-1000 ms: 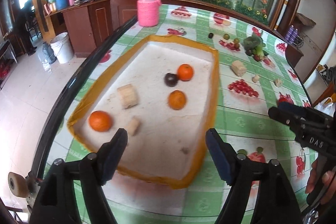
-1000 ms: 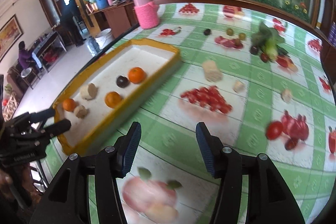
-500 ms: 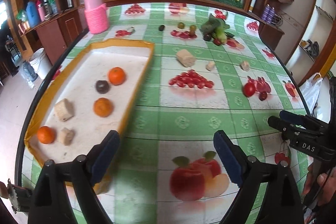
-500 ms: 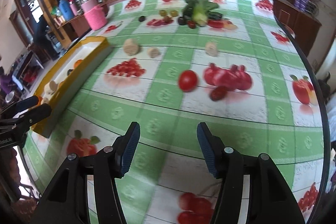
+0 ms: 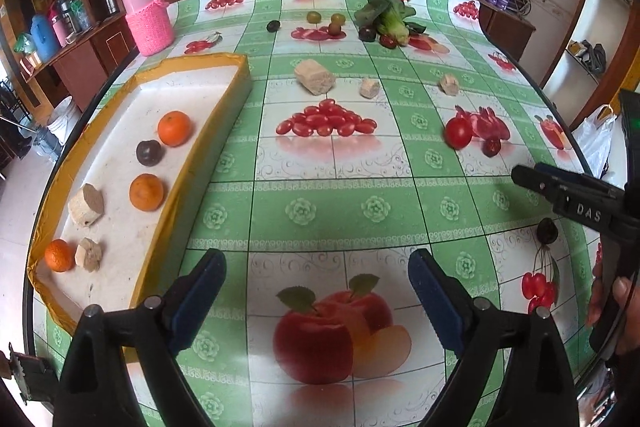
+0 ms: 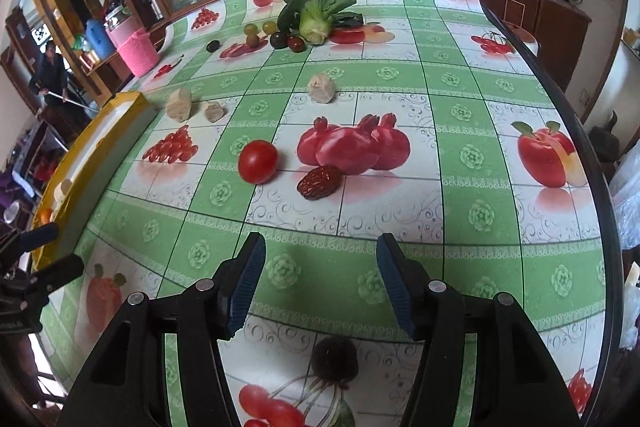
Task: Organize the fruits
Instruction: 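Withdraw both tools from the tray back over the tablecloth, then grasp the red tomato with the left tool while the right tool approaches a dark plum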
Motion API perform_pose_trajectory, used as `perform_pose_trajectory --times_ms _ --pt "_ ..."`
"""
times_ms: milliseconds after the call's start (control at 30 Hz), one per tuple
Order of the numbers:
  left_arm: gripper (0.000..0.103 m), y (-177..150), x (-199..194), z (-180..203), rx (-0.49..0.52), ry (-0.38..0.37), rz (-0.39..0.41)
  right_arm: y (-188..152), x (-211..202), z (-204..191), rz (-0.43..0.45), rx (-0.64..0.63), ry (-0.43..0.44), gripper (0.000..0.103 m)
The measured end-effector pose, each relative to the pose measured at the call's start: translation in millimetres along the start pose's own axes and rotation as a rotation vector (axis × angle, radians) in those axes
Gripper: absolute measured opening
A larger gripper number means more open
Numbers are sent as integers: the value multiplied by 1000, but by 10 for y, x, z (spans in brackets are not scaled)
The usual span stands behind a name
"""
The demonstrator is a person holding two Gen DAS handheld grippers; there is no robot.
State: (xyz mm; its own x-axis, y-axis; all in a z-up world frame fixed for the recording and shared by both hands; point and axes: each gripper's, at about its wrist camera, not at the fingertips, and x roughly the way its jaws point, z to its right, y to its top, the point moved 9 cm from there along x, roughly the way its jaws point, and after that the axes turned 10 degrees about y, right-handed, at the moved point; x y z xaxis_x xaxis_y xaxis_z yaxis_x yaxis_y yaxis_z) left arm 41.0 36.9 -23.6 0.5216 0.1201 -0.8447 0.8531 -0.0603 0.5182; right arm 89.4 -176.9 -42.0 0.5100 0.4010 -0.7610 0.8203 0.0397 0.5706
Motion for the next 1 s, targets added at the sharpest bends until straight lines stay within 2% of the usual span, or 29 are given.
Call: perform_pose_trajectory --times_ms 233,433,500,567,633,767,1000 --pt "94 -58 46 -9 -14 13 -26 175 232 126 -11 -10 6 58" --pt "94 -84 72 35 -19 17 -37 265 381 44 -17 -107 16 58" --pt "94 -80 80 58 -23 16 -39 286 406 32 -14 -130 20 54" --pt "94 -58 92 86 -26 14 -42 286 411 26 -17 -160 5 38" --pt "94 -14 102 131 -30 4 -40 268 401 25 -21 -188 -4 30" --pt "94 151 119 318 -9 -14 -24 242 343 77 -15 -186 -11 30" --pt "94 543 254 882 55 -54 18 98 22 234 29 -122 -8 30"
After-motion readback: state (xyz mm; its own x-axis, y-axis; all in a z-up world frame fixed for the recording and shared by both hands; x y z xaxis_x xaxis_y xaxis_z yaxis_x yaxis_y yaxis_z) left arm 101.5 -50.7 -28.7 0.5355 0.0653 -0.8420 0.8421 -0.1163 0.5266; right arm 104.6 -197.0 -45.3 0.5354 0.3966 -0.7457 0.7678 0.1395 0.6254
